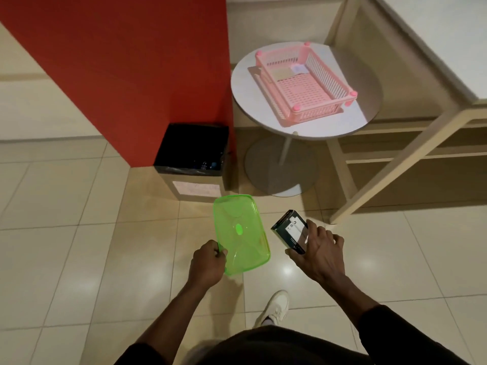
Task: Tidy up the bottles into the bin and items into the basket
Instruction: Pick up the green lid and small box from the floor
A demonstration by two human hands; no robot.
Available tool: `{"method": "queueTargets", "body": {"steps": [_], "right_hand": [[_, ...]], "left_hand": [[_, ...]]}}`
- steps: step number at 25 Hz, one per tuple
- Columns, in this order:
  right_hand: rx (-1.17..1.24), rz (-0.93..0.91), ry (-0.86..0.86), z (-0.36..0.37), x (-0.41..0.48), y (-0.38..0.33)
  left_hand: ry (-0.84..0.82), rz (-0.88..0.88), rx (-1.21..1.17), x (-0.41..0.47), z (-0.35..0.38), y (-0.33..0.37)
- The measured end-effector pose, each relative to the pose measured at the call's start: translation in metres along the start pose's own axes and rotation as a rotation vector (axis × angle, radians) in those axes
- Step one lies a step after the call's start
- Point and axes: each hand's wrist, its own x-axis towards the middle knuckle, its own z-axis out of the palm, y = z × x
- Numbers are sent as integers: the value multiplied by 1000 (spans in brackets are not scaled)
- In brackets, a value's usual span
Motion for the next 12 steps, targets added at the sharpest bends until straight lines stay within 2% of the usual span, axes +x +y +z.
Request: {"method": "queueTargets", "body": {"steps": [6, 12], "right_hand": [[51, 83, 44, -33, 52, 72], [101, 134, 59, -46, 112, 93]], "left_hand": [[-1, 26, -54, 39, 40, 93], [-22, 14, -122, 83, 51, 156]]}}
